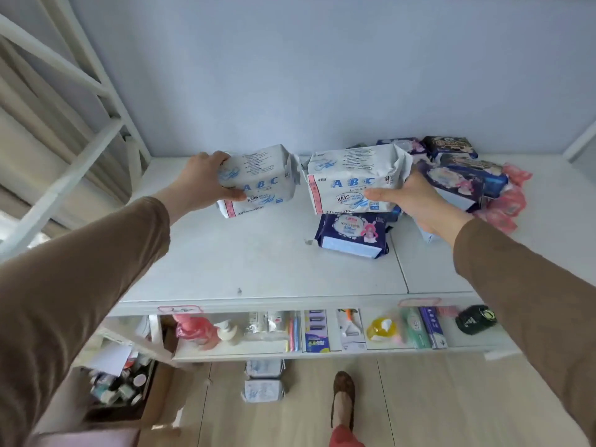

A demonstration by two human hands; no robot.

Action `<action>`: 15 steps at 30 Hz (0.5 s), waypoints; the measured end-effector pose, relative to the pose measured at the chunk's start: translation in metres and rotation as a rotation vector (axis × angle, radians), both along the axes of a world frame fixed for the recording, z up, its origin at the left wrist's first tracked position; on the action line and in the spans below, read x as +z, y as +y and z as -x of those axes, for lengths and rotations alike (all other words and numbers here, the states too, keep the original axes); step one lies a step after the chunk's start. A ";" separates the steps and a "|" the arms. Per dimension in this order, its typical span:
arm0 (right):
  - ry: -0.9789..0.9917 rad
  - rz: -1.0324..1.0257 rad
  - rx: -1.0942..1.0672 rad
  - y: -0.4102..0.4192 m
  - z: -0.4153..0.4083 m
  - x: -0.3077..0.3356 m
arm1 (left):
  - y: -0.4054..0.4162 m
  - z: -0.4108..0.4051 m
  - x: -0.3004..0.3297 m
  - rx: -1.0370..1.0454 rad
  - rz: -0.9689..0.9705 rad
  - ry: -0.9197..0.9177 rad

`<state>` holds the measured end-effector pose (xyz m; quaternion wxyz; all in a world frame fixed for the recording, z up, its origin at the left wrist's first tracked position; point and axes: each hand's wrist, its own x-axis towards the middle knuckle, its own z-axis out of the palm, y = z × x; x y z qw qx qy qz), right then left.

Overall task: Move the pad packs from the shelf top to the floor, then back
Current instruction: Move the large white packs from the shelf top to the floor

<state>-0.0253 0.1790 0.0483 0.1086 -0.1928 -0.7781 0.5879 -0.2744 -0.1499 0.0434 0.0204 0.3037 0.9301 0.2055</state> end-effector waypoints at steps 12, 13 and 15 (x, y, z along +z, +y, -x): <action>-0.137 0.135 0.151 -0.153 -0.162 -0.064 | -0.160 -0.159 -0.030 -0.046 0.088 -0.029; -0.159 0.155 0.142 -0.163 -0.175 -0.073 | -0.174 -0.173 -0.039 -0.048 0.100 -0.039; -0.220 0.189 0.139 -0.185 -0.204 -0.092 | -0.200 -0.200 -0.058 -0.050 0.132 -0.076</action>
